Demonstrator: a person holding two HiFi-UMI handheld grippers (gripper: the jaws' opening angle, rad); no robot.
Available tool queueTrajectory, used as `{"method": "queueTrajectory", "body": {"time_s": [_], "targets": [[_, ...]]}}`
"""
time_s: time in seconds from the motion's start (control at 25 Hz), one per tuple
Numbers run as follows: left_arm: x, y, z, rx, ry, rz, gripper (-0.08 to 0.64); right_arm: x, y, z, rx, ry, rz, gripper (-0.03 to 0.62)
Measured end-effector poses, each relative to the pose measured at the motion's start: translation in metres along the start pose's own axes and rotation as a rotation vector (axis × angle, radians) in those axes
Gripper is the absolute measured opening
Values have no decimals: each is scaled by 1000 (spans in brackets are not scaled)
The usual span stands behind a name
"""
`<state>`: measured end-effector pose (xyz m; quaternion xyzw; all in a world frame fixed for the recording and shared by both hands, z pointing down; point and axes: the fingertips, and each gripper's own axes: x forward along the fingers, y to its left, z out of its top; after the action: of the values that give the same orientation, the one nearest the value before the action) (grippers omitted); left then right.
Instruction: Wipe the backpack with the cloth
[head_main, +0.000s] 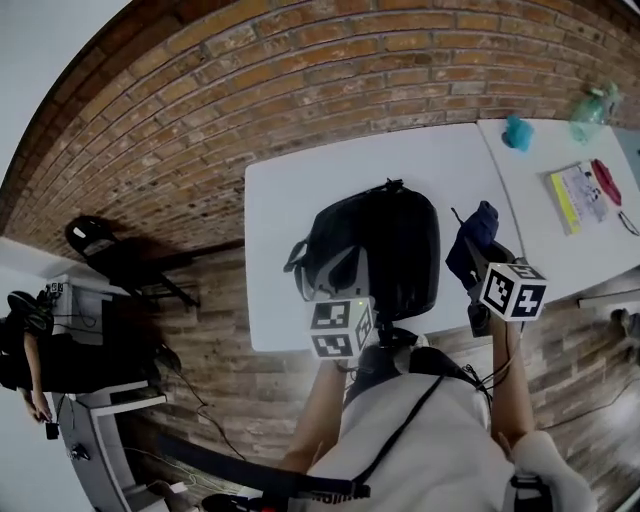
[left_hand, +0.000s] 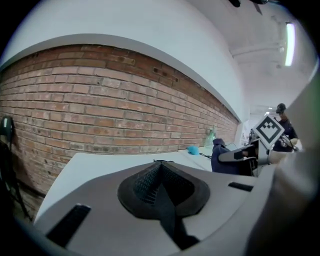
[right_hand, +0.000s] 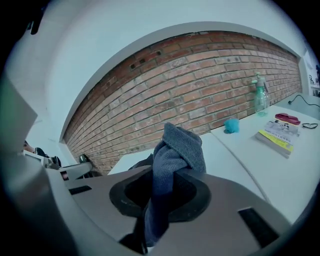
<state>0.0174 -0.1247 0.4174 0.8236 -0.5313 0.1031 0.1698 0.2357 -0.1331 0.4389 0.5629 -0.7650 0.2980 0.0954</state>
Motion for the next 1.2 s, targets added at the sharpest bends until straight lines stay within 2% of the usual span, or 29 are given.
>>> {"method": "queueTrajectory", "body": {"time_s": [0.24,0.44,0.64,0.8,1.08,1.2], "targets": [[9,15,-2,47,58,-143,3,25,-6,-2,52,10,-57,68],[17,15,-12,34,84,-208,3,56,-27,-1,84,39,-75,67],[18,7,-16,-3,97,-215,3,92,-48,-4,111,96,-68,68],[16,8,-17,15,102,-207,3,124,-63,-6,162,133,-67,68],[20,17,-13,-4,99,-176,3,158,-61,-11,225,184,-36,69],[23,19,-14,-11,100,-175,3,163,-56,-14,218,196,-25,69]]}}
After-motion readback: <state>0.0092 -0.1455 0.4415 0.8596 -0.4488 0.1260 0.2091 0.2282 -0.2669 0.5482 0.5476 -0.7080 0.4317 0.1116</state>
